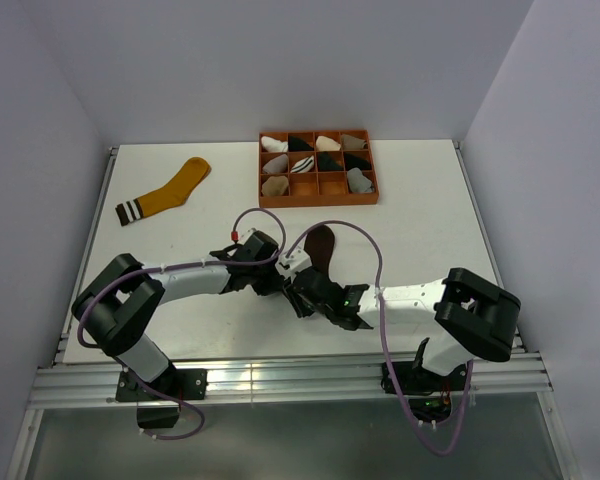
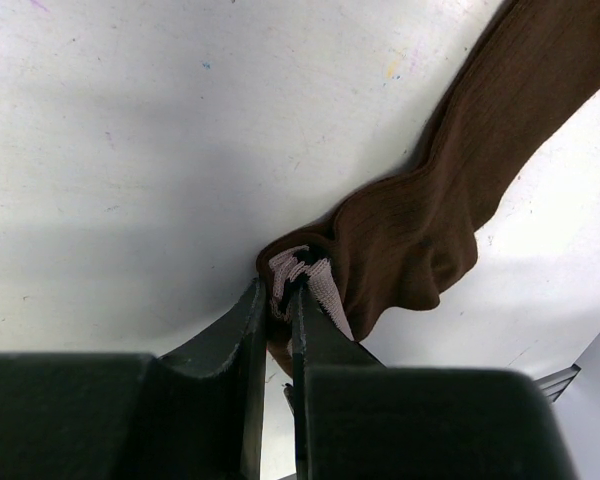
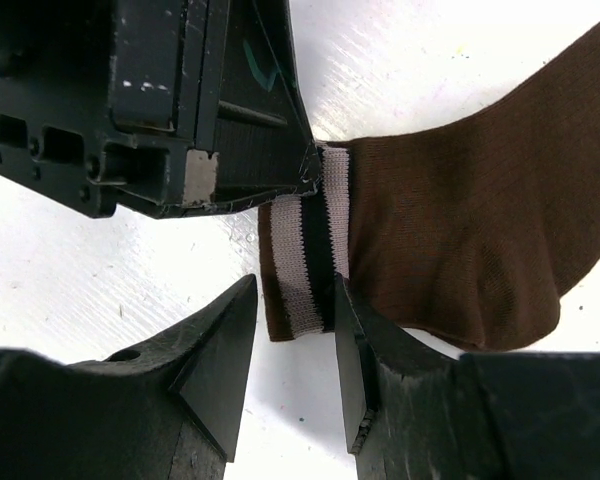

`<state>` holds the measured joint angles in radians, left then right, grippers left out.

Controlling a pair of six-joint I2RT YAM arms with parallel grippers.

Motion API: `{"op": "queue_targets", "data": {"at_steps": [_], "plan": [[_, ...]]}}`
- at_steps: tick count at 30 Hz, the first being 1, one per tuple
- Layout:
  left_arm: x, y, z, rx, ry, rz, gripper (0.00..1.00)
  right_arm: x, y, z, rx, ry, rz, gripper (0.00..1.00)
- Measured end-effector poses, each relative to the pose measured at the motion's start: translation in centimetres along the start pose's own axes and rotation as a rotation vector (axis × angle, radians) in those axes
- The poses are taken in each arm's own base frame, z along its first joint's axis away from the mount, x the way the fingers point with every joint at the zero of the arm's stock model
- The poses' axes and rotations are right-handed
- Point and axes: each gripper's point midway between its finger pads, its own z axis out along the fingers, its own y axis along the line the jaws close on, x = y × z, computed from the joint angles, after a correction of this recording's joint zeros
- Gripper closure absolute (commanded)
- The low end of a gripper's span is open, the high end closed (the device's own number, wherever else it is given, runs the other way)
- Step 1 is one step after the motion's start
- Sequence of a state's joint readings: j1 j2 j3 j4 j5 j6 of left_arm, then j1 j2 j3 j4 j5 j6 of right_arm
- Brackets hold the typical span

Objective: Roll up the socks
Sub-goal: Roll the sock at the center of the board.

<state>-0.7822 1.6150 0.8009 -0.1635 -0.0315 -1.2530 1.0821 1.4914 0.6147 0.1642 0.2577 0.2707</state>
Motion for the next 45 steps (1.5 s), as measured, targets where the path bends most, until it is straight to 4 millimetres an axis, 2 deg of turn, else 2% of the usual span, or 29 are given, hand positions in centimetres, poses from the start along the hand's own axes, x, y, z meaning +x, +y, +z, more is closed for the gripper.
{"op": "queue_targets", "data": {"at_steps": [7, 12, 14, 15, 17, 18, 20, 21, 23, 24, 27, 31, 34, 40, 45], "plan": [[0.0, 0.0, 0.0, -0.001, 0.001, 0.0, 1.0, 0.3, 0.0, 0.2, -0.004, 0.011, -0.022, 0.57], [-0.1, 0.0, 0.0, -0.001, 0.0, -0.002, 0.99, 0.8, -0.3, 1.2, 0.03, 0.045, -0.042, 0.59], [-0.2, 0.0, 0.0, -0.002, -0.001, -0.004, 0.99, 0.7, -0.4, 1.4, 0.043, 0.052, -0.045, 0.67], [-0.2, 0.0, 0.0, -0.001, -0.001, -0.007, 0.97, 0.7, -0.4, 1.5, 0.048, 0.054, -0.046, 0.79], [-0.4, 0.1, 0.0, -0.001, -0.001, -0.012, 0.93, 0.5, -0.4, 1.5, 0.052, 0.052, -0.043, 0.92], [-0.5, 0.1, 0.0, 0.0, 0.0, -0.014, 0.86, 0.5, -0.4, 1.5, 0.05, 0.052, -0.039, 1.0], [-0.5, 0.1, 0.0, 0.001, 0.0, -0.016, 0.79, 0.5, -0.5, 1.6, 0.045, 0.056, -0.028, 1.0], [-0.5, 0.1, 0.0, 0.001, -0.001, -0.017, 0.71, 0.5, -0.5, 1.6, 0.033, 0.06, -0.018, 1.0], [-0.7, 0.4, -0.2, 0.002, -0.007, -0.024, 0.62, 0.3, -0.6, 1.6, 0.0, 0.069, 0.015, 1.0], [-0.7, 0.6, -0.3, 0.001, -0.013, -0.032, 0.56, 0.2, -0.7, 1.7, -0.02, 0.075, 0.04, 1.0], [-1.2, 1.3, -1.3, 0.008, -0.045, -0.059, 0.45, 0.0, -1.0, 1.5, -0.112, 0.101, 0.144, 1.0], [-2.2, 1.6, -3.5, 0.052, -0.108, -0.092, 0.43, 0.0, -1.6, 1.2, -0.246, 0.123, 0.322, 1.0], [-3.0, 0.8, -4.4, 0.092, -0.143, -0.1, 0.43, 0.2, -1.7, 0.9, -0.334, 0.136, 0.452, 1.0], [-2.9, 0.5, -4.2, 0.121, -0.146, -0.099, 0.44, 0.7, -1.0, 0.8, -0.538, 0.156, 0.728, 1.0], [-2.1, 0.5, -3.2, 0.118, -0.123, -0.08, 0.45, 1.4, -1.6, 0.4, -0.632, 0.166, 0.906, 1.0]]}}
